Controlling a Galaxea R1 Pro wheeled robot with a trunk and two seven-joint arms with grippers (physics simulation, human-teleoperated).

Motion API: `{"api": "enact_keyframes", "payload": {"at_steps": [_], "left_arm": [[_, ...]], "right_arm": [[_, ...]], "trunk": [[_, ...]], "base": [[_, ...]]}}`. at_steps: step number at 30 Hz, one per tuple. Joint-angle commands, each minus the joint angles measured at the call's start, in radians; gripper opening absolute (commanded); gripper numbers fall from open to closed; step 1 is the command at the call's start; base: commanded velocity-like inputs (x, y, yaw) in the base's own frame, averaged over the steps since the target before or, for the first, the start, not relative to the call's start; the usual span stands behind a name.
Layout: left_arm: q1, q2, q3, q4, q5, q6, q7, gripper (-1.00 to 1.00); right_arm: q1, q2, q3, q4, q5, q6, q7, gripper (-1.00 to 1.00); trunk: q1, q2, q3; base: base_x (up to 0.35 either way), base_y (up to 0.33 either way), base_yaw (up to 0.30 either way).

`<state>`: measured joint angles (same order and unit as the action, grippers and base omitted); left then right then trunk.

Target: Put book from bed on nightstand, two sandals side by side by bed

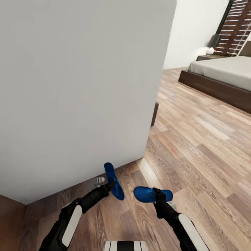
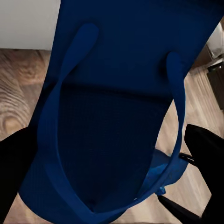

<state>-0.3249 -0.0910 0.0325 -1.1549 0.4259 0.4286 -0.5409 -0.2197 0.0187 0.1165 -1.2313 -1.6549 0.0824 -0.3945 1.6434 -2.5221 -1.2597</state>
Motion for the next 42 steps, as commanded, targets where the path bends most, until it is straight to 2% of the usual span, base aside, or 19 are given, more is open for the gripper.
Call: {"api": "enact_keyframes", "payload": {"at_steps": [1,4,9,10,11,12,14,16,17,18,20,23,25,35,38,42], "left_arm": [[0.000,-0.001,0.003,0.000,0.006,0.009,-0.004,-1.00],[0.000,-0.001,0.003,0.000,0.004,0.009,-0.004,-1.00],[0.000,-0.001,0.004,0.034,-0.007,0.009,-0.003,-1.00],[0.000,-0.001,0.004,0.040,-0.013,0.009,-0.004,-1.00],[0.000,0.000,0.004,0.046,-0.038,0.007,-0.005,-1.00],[0.000,0.001,0.004,0.046,-0.045,0.007,-0.006,-1.00],[0.000,0.001,0.005,0.047,-0.052,0.007,-0.007,-1.00],[0.000,0.003,0.006,0.047,-0.057,0.007,-0.008,-1.00],[0.000,0.020,0.012,0.046,-0.054,0.006,-0.011,-1.00],[0.000,0.030,0.015,0.044,-0.052,0.006,-0.011,-1.00],[0.000,0.040,0.030,0.043,-0.051,0.007,-0.011,-1.00],[0.000,0.058,0.066,0.042,-0.051,0.008,-0.012,-1.00],[0.000,0.065,0.077,0.041,-0.053,0.008,-0.010,-1.00],[0.000,0.067,0.079,0.041,-0.057,0.007,-0.006,-1.00],[0.000,0.067,0.079,0.041,-0.057,0.007,-0.005,-1.00],[0.000,0.067,0.078,0.041,-0.059,0.007,-0.004,-1.00]], "right_arm": [[0.000,-0.039,0.000,0.002,-0.009,0.002,-0.006,-1.00],[0.002,-0.159,0.000,0.009,-0.009,0.003,-0.006,-1.00],[0.004,-0.342,0.000,0.021,-0.009,0.004,-0.006,-1.00],[0.005,-0.371,0.000,0.031,-0.009,0.005,-0.006,-1.00],[0.006,-0.420,0.001,0.067,-0.008,0.006,-0.007,-1.00],[0.006,-0.430,0.001,0.083,-0.004,0.006,-0.007,-1.00],[0.006,-0.439,0.001,0.107,0.003,0.005,-0.007,-1.00],[0.006,-0.447,0.001,0.184,0.009,0.005,-0.007,-1.00],[0.006,-0.452,-0.003,0.411,0.012,0.000,-0.003,-1.00],[0.006,-0.452,-0.004,0.470,0.012,-0.003,-0.002,-1.00],[0.006,-0.451,-0.005,0.508,0.012,-0.008,-0.001,-1.00],[0.006,-0.451,-0.006,0.526,0.012,-0.011,0.000,-1.00],[0.006,-0.451,-0.006,0.526,0.013,-0.012,-0.001,-1.00],[0.006,-0.453,-0.005,0.471,0.020,-0.009,-0.003,-1.00],[0.006,-0.453,-0.004,0.470,0.061,-0.006,-0.003,-1.00],[0.006,-0.453,-0.005,0.468,0.194,0.000,-0.002,-1.00]], "trunk": [[-0.001,0.000,0.003],[-0.002,0.001,0.015],[-0.004,0.002,0.034],[-0.005,0.002,0.038],[-0.005,0.002,0.042],[-0.006,0.003,0.046],[-0.006,0.003,0.046],[-0.006,0.003,0.046],[-0.006,0.003,0.046],[-0.006,0.003,0.046],[-0.006,0.003,0.046],[-0.006,0.003,0.046],[-0.006,0.003,0.046],[-0.010,0.005,0.081],[-0.011,0.005,0.092],[-0.013,0.006,0.108]], "base": [[0.000,0.000,-0.272],[0.000,0.000,-0.276],[0.000,0.000,-0.279],[0.000,0.000,-0.268],[0.000,0.000,-0.242],[0.000,0.000,-0.230],[0.000,0.000,-0.206],[0.000,0.000,-0.165],[0.000,0.000,-0.034],[0.000,0.000,-0.017],[0.000,0.000,-0.009],[0.000,0.000,-0.003],[0.000,0.000,-0.001],[0.000,0.000,-0.159],[0.000,0.000,-0.281],[0.000,0.000,-0.285]]}}
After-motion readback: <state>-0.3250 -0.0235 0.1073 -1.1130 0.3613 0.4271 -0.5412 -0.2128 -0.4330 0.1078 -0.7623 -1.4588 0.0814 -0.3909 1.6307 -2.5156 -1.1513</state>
